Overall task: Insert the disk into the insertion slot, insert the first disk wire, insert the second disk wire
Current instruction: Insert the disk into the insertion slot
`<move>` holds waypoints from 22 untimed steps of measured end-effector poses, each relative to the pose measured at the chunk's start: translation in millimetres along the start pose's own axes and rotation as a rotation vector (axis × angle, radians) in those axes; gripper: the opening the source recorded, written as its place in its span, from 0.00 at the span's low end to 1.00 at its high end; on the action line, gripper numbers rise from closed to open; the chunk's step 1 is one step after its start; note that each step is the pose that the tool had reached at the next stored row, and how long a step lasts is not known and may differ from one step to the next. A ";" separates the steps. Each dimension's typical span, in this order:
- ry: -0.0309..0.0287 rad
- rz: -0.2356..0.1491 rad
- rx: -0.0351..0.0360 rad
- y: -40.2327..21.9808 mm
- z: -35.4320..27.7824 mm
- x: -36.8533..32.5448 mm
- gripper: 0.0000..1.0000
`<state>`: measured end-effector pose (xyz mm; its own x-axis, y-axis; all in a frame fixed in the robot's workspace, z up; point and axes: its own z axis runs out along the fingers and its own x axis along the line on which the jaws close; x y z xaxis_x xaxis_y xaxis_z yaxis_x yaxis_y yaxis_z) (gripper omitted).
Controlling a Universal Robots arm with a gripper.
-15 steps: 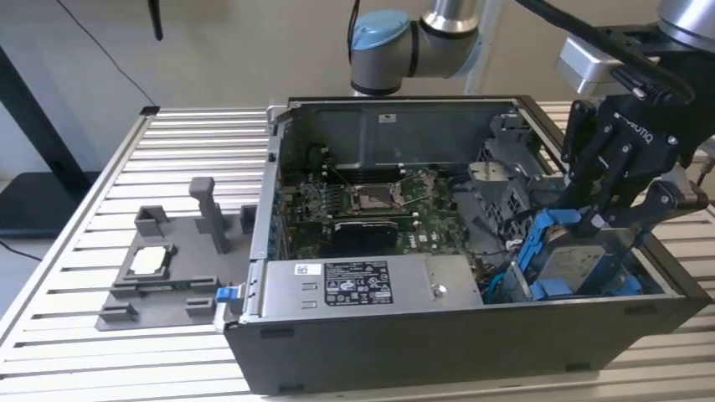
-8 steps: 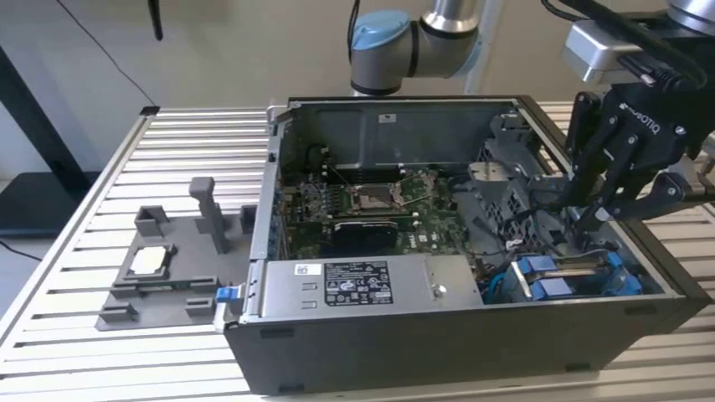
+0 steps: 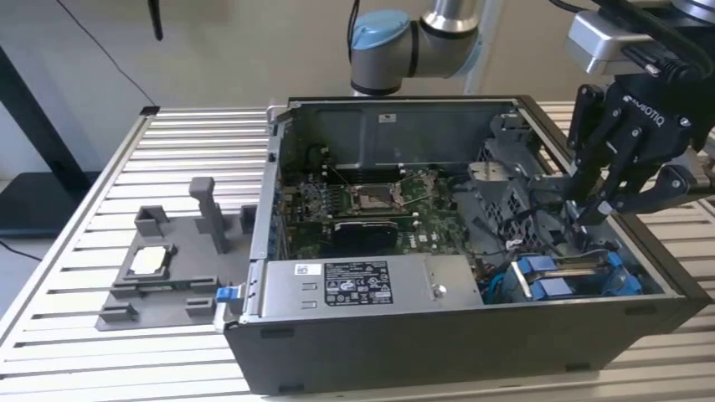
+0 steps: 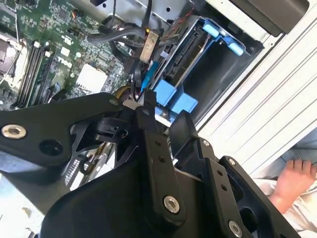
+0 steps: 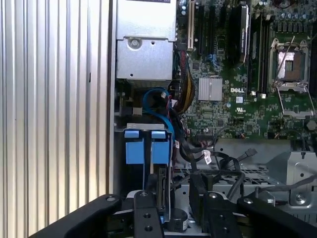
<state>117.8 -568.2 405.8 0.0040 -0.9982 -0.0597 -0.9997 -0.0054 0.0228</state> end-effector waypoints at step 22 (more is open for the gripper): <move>-0.0053 -0.031 0.1980 1.5 8.6 -29.3 0.40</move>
<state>115.9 -538.4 399.0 0.0350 -0.9974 -0.0626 -0.9841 -0.0235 -0.1758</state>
